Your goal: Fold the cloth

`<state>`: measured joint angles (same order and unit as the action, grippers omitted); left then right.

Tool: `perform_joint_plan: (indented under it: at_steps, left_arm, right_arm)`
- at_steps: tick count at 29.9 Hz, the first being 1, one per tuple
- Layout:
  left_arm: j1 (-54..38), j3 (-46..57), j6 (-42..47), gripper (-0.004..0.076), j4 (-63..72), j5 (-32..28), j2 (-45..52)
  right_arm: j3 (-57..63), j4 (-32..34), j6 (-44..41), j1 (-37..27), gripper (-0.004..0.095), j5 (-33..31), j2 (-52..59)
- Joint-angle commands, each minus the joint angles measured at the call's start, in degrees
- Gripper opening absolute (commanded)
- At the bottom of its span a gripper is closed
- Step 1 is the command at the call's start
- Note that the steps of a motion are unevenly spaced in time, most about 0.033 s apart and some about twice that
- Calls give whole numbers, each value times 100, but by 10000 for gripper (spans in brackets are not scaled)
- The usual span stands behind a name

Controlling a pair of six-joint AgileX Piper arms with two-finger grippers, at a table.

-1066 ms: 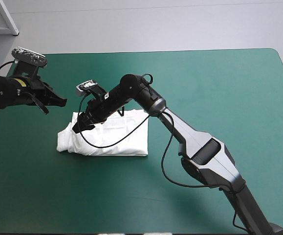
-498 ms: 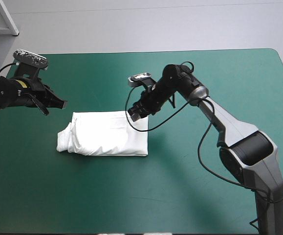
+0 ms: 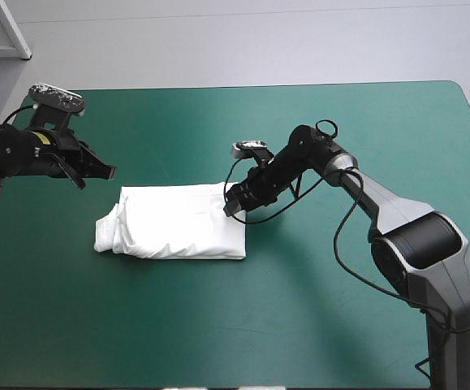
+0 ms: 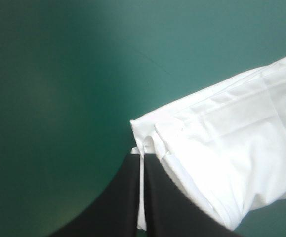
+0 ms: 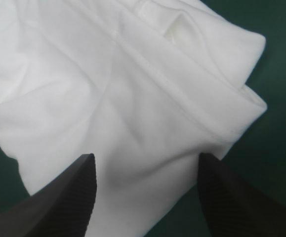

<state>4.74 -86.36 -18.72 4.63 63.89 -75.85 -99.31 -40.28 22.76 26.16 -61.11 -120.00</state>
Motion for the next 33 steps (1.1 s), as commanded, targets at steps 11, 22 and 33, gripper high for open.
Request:
perform_joint_plan:
  at_steps: [11,22,33]
  left_arm:
    - [3,-146,41,19,103,-328,133]
    - [3,-146,17,19,103,-351,133]
    - [3,-146,3,19,118,-229,133]
  right_arm:
    - [-126,28,-14,151,277,-270,13]
    - [-269,1469,-296,107,0,-106,528]
    - [-229,3588,-819,-1829,0,-649,1322]
